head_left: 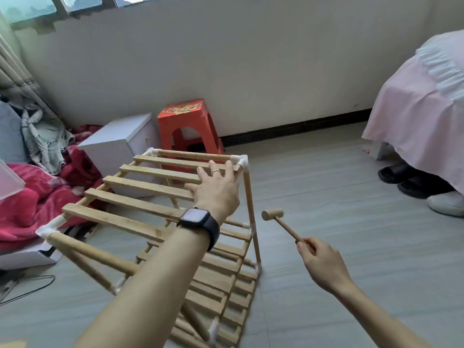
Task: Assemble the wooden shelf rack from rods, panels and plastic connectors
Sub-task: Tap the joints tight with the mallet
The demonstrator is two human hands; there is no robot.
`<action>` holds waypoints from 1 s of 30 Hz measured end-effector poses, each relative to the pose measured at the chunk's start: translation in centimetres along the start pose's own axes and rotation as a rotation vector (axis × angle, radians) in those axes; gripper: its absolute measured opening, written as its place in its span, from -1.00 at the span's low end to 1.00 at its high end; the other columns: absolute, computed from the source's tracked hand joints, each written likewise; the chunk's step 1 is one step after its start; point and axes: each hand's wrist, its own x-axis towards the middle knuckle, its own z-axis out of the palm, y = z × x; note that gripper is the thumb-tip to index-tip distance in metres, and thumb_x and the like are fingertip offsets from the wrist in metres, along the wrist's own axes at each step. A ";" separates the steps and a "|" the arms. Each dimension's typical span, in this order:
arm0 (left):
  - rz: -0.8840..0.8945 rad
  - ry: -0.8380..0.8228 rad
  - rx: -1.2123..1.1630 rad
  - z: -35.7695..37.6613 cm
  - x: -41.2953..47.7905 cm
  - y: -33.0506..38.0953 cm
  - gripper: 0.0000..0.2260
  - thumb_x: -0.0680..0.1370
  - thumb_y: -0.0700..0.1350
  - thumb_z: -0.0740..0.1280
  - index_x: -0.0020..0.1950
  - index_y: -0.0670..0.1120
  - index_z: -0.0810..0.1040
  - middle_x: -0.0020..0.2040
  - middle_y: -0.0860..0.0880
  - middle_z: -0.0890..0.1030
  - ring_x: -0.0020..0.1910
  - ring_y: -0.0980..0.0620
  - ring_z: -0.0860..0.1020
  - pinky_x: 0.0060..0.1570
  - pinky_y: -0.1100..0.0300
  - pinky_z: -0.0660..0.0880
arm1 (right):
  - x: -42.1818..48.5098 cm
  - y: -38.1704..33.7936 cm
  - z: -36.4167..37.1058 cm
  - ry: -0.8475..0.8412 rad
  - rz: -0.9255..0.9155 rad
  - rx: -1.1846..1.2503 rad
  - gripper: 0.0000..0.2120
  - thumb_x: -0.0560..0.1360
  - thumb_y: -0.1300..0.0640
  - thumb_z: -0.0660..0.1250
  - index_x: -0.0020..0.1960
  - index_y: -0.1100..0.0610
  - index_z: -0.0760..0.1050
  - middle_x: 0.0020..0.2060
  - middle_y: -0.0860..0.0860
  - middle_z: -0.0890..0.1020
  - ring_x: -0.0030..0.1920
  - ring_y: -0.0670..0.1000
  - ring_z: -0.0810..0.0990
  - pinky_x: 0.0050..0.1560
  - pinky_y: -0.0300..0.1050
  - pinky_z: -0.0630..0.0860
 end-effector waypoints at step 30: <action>0.362 -0.844 0.008 41.9 -8.3 17.4 -0.47 0.66 0.11 0.04 0.61 0.27 -0.04 0.66 0.08 -0.15 0.55 -0.34 0.02 0.43 -0.23 0.16 | -5.0 32.8 2.9 -0.186 0.582 -0.578 -0.23 0.59 0.13 0.21 0.67 -0.01 -0.13 0.39 0.12 0.29 0.28 0.23 0.35 0.31 0.04 0.33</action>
